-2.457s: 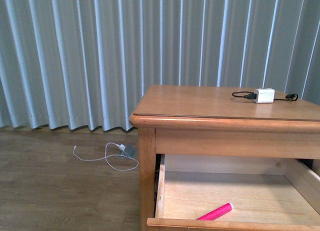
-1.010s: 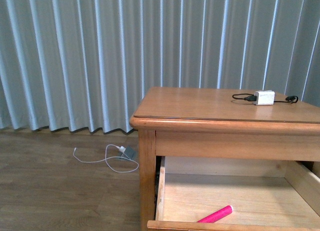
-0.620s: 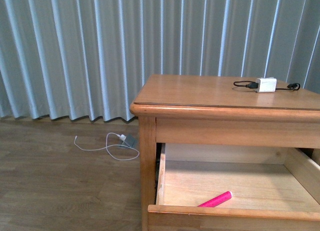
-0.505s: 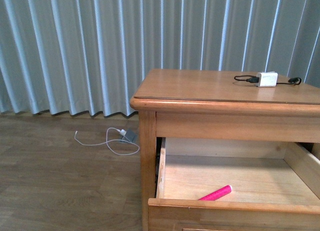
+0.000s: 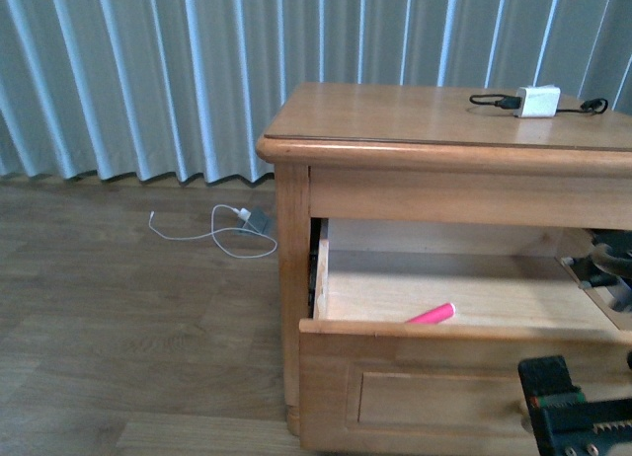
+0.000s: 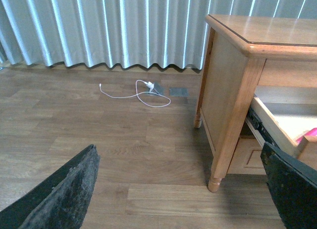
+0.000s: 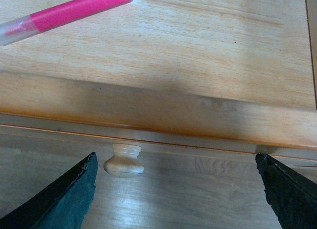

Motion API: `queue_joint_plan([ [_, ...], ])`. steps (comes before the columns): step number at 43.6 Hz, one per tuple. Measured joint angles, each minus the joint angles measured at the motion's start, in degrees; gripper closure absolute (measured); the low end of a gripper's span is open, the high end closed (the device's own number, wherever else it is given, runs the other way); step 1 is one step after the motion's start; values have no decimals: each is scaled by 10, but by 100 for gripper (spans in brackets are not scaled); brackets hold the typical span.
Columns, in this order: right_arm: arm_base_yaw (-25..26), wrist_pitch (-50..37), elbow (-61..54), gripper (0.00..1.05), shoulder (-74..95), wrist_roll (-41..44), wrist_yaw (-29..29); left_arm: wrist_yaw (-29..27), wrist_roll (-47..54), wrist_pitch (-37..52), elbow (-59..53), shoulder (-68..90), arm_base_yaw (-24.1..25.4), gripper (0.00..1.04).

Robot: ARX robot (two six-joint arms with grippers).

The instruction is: Place pink marker in drawer with both arms

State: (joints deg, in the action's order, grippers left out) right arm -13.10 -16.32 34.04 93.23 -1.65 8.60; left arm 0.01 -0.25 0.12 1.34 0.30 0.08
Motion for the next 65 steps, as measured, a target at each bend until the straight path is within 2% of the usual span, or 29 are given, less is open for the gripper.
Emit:
queue_joint_plan([
  [18,-4,-129,127,9,147,-41,40,0,0,0,0,0,0,6],
  [25,-4,-216,178,9,217,-52,29,0,0,0,0,0,0,6],
  [40,-1,-334,246,9,306,-42,35,0,0,0,0,0,0,6],
  [51,7,-369,252,9,327,-40,32,0,0,0,0,0,0,6],
  [55,15,-369,238,9,316,-31,14,0,0,0,0,0,0,6],
  [65,30,-317,162,9,219,-16,-30,0,0,0,0,0,0,6],
])
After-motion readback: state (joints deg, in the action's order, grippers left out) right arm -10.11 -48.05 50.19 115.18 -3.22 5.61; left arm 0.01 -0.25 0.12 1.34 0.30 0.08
